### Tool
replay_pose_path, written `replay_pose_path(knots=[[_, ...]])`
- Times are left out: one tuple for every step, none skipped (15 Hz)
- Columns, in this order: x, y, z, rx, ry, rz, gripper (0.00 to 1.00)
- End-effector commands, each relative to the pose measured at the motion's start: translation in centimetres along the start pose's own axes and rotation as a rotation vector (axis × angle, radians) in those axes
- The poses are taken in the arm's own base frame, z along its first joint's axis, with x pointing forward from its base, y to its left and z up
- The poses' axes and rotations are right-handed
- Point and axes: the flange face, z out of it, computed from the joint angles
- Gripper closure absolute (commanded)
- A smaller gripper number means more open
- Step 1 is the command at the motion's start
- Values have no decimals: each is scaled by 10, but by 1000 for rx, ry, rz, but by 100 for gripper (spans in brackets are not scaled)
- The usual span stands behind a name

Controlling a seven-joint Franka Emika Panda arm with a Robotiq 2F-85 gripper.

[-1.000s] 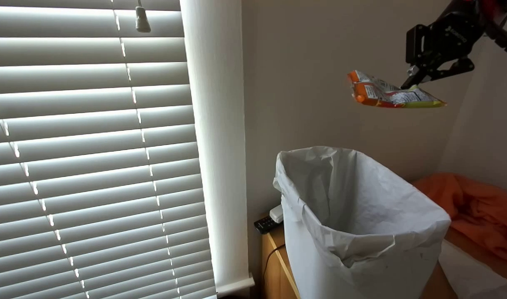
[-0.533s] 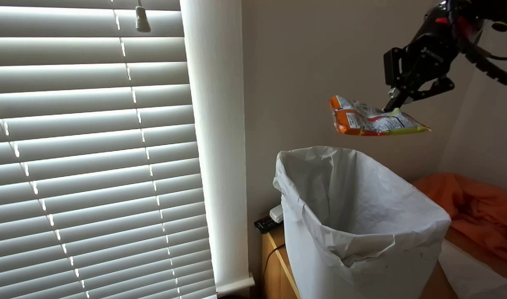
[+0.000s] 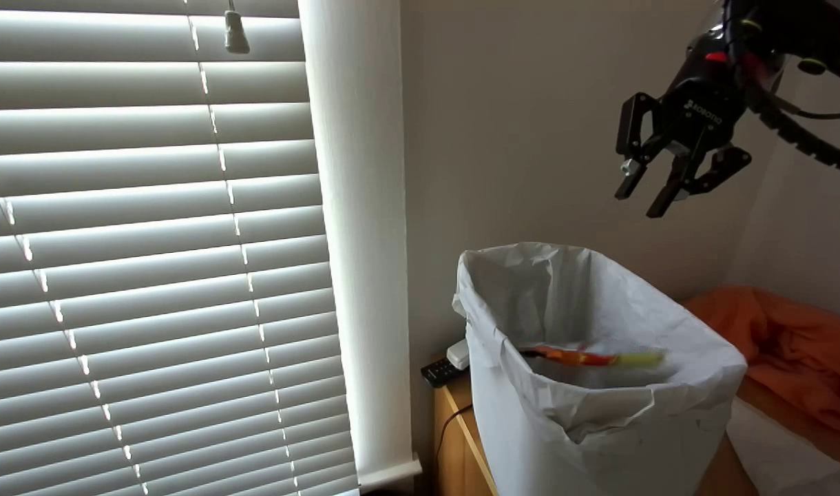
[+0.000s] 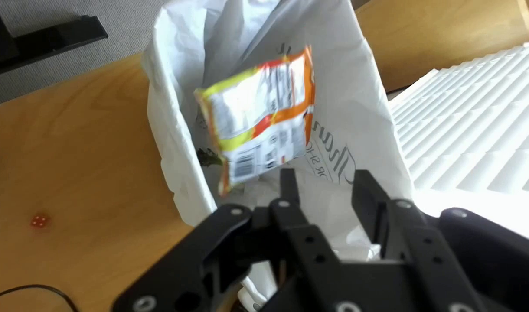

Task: Put the empty packet in the white trash bin

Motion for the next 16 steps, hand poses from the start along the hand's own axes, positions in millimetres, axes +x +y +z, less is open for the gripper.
replay_pose_path(knots=[[-5,1,-4,0,30,14,28],[-5,1,-5,0,38,13,20],[-5,1,-8,5,46,13,13],[-5,0,-11,7,61,14,6],[-5,0,-14,10,77,14,0],[-5,-1,-21,12,100,15,0],[-6,-2,-27,13,129,19,0],[-7,-4,-36,15,168,20,0],[-7,-4,-43,18,197,22,0],[-8,-5,-51,18,233,17,0],[-11,-6,-61,17,271,14,0],[-13,-5,-69,18,306,8,0],[-16,-6,-80,20,340,-4,0],[-19,-6,-88,18,369,-21,0],[-23,-6,-97,21,395,-31,0],[-27,-5,-106,26,414,-38,0]])
